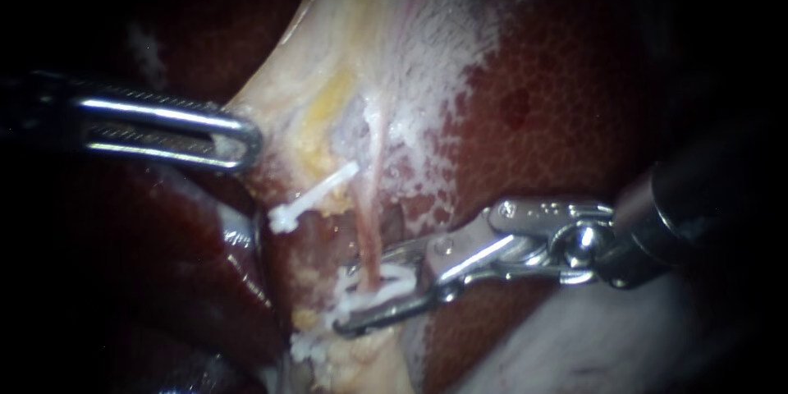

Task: Clipping second clip right tube

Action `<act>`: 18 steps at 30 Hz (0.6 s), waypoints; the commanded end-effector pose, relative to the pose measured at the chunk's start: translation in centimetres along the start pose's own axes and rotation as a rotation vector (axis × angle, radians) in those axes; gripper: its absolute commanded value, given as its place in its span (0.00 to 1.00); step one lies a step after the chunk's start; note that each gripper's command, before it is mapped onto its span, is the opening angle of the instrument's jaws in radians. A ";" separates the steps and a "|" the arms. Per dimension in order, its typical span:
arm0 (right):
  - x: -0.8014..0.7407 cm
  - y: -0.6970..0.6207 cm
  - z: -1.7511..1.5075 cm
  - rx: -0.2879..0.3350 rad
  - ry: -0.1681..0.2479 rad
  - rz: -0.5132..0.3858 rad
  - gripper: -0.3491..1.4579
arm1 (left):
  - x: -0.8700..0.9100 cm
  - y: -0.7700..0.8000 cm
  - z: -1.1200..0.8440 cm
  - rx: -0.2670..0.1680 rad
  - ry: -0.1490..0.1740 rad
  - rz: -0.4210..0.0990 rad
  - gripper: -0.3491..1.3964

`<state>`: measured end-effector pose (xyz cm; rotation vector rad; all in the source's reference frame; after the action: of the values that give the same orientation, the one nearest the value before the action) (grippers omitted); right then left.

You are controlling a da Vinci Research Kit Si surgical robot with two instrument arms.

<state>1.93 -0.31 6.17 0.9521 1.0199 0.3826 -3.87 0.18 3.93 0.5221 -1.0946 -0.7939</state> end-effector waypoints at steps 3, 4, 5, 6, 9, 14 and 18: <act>-0.01 0.00 -0.02 0.001 0.000 0.021 0.03 | 0.00 0.00 0.00 0.000 0.000 0.000 0.00; -0.02 0.01 -0.02 0.002 0.000 0.021 0.00 | 0.00 0.00 0.01 0.000 0.000 0.000 0.00; -0.03 0.02 -0.03 0.002 0.000 0.020 0.00 | 0.01 0.00 0.01 0.000 0.000 0.000 0.00; -0.04 0.02 -0.03 0.002 0.000 0.019 0.00 | 0.01 0.01 0.01 0.000 0.000 0.000 0.00; -0.09 0.04 -0.04 -0.011 0.005 0.016 0.00 | 0.01 0.01 0.01 0.000 0.000 0.001 0.00; -0.14 0.06 -0.06 -0.024 0.011 0.014 0.00 | 0.01 0.01 0.01 0.000 0.000 0.001 0.00; -0.14 0.06 -0.06 -0.024 0.011 0.014 0.00 | 0.01 0.02 0.01 0.000 0.000 0.001 0.00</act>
<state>1.82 -0.34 6.28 0.9367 1.0170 0.4117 -3.87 0.18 3.95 0.5214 -1.0946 -0.7932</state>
